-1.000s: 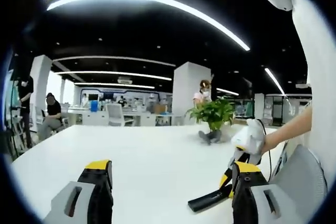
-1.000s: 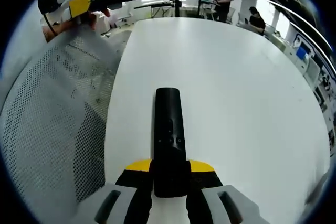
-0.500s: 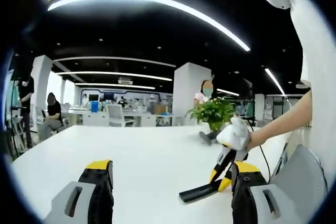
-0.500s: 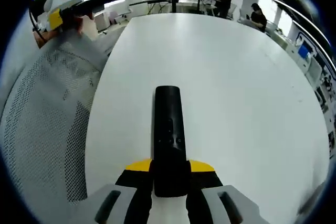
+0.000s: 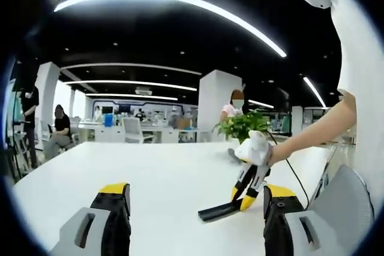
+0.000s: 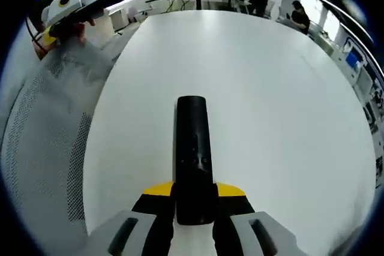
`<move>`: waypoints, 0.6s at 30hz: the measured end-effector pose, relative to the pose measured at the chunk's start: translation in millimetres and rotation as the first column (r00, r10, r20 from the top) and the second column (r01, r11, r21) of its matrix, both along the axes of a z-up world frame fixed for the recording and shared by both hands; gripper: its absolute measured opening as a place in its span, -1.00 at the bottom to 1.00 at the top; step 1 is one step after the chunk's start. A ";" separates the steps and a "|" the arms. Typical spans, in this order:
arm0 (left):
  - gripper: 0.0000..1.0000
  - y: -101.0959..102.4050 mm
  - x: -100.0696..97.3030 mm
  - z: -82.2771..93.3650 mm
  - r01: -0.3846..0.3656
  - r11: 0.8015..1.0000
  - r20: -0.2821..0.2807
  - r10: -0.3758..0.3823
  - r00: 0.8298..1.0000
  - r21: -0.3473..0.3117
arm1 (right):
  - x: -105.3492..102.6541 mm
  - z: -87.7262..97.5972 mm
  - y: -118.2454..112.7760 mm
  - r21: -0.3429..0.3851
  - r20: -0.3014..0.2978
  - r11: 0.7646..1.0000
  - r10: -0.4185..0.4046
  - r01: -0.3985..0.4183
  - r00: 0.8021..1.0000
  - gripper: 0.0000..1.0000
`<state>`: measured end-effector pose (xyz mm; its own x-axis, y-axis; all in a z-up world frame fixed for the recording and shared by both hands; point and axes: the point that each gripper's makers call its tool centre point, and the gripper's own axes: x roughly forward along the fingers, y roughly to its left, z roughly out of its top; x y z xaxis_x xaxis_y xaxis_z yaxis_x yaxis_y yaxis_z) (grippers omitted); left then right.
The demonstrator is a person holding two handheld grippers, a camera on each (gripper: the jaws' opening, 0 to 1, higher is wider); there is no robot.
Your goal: Press the specified remote control buttons in sequence, fully releasing each button before pressing the next.
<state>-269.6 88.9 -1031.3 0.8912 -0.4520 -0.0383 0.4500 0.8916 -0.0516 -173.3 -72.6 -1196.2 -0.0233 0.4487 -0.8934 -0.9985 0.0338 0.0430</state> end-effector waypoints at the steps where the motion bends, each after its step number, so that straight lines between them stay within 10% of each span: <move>1: 0.90 -0.2 0.0 -0.2 0.001 1.000 -0.001 -0.001 1.000 0.001 | 1.4 0.2 0.3 -0.004 0.003 1.000 0.006 -0.006 1.000 -0.57; 18: 0.87 -2.1 -0.1 -5.7 0.013 1.000 -0.032 -0.013 0.999 0.006 | 48.2 -0.7 2.7 -0.003 0.023 0.999 0.038 -0.038 0.999 -0.57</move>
<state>-269.7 86.8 -1037.0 0.8835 -0.4634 -0.0692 0.4599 0.8859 -0.0606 -125.1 -69.9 -1196.9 -0.0194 0.4452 -0.8952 -0.9998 -0.0042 0.0196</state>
